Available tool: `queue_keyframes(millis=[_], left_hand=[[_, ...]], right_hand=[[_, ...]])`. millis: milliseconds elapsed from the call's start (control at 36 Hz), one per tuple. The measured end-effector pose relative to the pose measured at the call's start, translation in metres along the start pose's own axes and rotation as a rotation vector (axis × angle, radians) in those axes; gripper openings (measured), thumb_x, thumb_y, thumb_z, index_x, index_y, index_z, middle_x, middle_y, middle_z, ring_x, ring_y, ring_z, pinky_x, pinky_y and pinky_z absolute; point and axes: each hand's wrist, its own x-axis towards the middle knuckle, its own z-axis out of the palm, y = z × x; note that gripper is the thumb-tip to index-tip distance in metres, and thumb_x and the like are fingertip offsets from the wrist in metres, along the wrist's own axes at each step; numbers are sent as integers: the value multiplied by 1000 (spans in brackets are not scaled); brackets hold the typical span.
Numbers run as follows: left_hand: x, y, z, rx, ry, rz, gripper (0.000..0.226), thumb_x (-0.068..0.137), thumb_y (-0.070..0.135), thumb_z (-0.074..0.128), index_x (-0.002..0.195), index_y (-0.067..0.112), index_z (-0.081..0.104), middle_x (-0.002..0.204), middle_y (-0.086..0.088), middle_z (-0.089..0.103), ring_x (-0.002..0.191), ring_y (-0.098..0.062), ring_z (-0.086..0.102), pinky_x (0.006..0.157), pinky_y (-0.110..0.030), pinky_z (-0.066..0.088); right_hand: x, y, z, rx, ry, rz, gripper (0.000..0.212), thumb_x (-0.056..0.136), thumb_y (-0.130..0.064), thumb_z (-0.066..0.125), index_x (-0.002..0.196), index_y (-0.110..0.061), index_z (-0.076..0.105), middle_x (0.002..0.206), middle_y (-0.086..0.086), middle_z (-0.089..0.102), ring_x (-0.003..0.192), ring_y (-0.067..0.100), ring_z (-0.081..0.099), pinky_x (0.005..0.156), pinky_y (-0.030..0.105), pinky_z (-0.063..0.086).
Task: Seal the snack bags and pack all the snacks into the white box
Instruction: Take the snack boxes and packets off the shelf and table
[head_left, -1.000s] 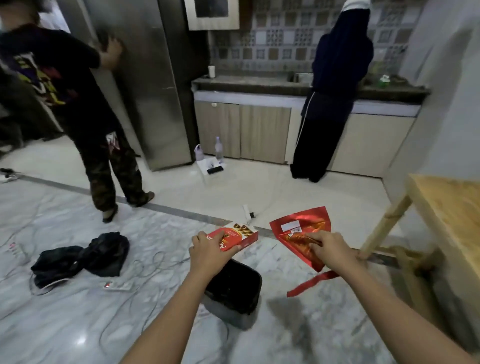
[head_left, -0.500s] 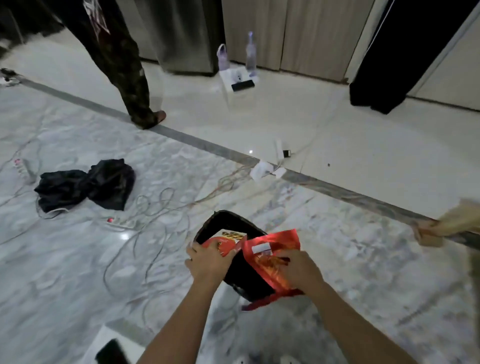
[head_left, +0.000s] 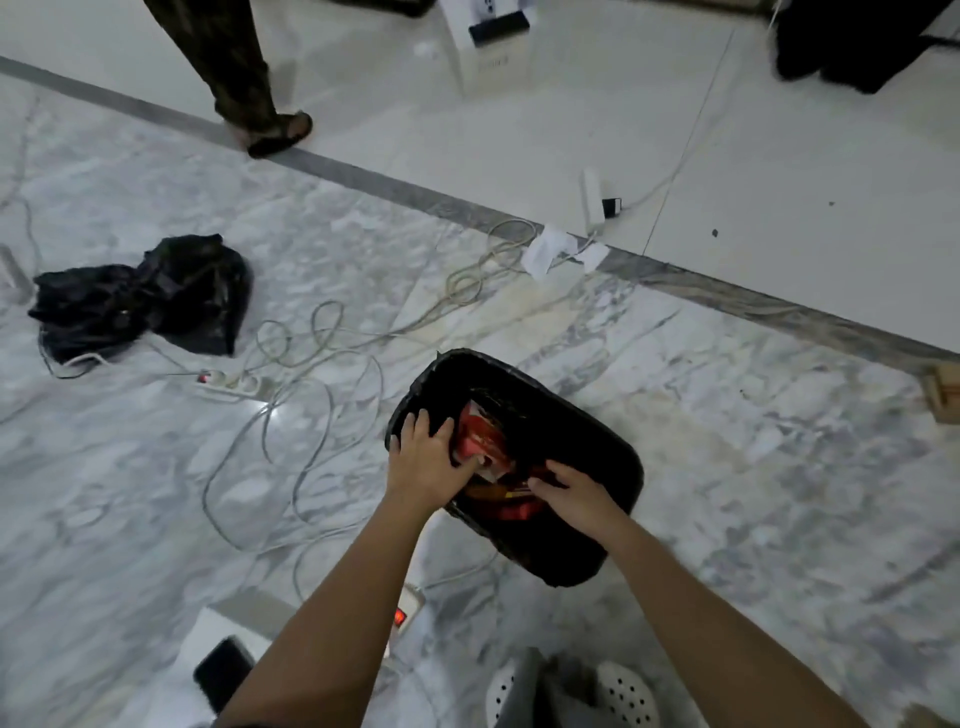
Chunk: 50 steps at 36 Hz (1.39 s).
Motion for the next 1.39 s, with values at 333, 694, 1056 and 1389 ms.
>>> queue_keyframes(millis=[333,694,1056,1389], left_hand=[[-107,100,-172,117,136,325,58,91,44,48,141,15,37,147,-7,35,133,-26,31,107,-39,33],[-295,255,-275,195,390,785,60,91,41,47,143,18,29,147,-5,32,135,-23,27,105,-35,29],[-573,350,-152,262,298,1256,57,90,42,47,139,16,36,146,-7,33,136,-24,26,109,-36,26],[-788,405,-10,305,127,1686,60,88,44,52,140,19,36,144,-7,37,134,-23,31,107,-34,29]], right_hand=[[-198,-70,-87,-115,353,-118,53,88,-33,58,137,-20,42,137,8,44,128,25,42,102,34,40],[-459,-66,-184,-114,846,-217,53,87,-31,60,136,-21,42,133,8,46,120,25,46,95,33,43],[-751,183,-78,169,1259,-12,52,86,-27,63,134,-15,46,135,7,50,122,24,48,92,27,38],[-909,360,60,454,1539,267,56,80,-20,70,132,-11,49,128,4,54,117,22,53,93,24,40]])
